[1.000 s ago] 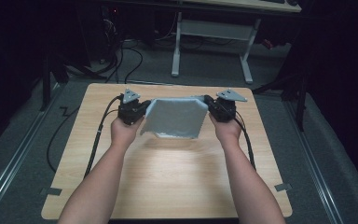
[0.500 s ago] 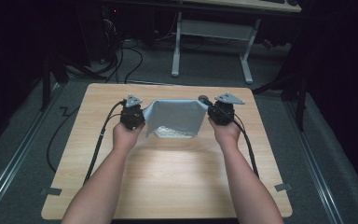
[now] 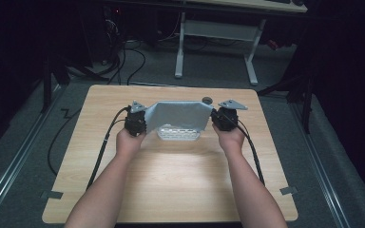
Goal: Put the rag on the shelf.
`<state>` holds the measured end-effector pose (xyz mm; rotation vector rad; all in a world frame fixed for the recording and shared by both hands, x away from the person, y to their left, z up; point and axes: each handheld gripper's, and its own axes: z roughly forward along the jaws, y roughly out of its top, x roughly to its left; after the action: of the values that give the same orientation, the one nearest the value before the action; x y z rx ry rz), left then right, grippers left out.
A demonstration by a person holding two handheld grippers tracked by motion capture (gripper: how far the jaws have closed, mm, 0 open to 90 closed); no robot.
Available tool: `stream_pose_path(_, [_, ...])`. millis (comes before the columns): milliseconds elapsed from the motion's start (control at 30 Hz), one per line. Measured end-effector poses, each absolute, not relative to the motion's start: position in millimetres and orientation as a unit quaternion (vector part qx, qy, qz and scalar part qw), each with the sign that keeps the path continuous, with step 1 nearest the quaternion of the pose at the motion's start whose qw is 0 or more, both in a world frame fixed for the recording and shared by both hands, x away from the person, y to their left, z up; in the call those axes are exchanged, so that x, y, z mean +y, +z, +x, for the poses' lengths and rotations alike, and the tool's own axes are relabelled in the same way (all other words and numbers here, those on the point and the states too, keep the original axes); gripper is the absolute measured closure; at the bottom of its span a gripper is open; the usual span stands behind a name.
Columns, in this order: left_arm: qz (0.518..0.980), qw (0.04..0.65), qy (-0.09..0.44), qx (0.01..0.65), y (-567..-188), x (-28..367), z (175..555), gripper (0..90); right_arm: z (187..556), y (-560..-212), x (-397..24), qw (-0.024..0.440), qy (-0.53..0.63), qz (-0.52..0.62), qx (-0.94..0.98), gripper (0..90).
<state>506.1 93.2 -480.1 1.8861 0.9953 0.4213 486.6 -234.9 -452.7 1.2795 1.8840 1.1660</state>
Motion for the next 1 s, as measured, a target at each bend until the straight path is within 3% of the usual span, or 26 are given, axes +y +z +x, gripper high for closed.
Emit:
stream_pose_path(500, [0.769,0.466,0.176,0.401,-480,94,503,88.6,487,-467,-236,0.279,0.429,0.490,0.706,89.6])
stream_pose_path(733, [0.750,0.472,0.190,0.423,-475,104,502,67.1,486,-463,-246,0.282,0.433,0.499,0.695,74.7])
stream_pose_path(1000, [0.731,0.481,0.202,0.439,-466,131,493,56.7,478,-448,-258,0.300,0.436,0.501,0.685,63.7])
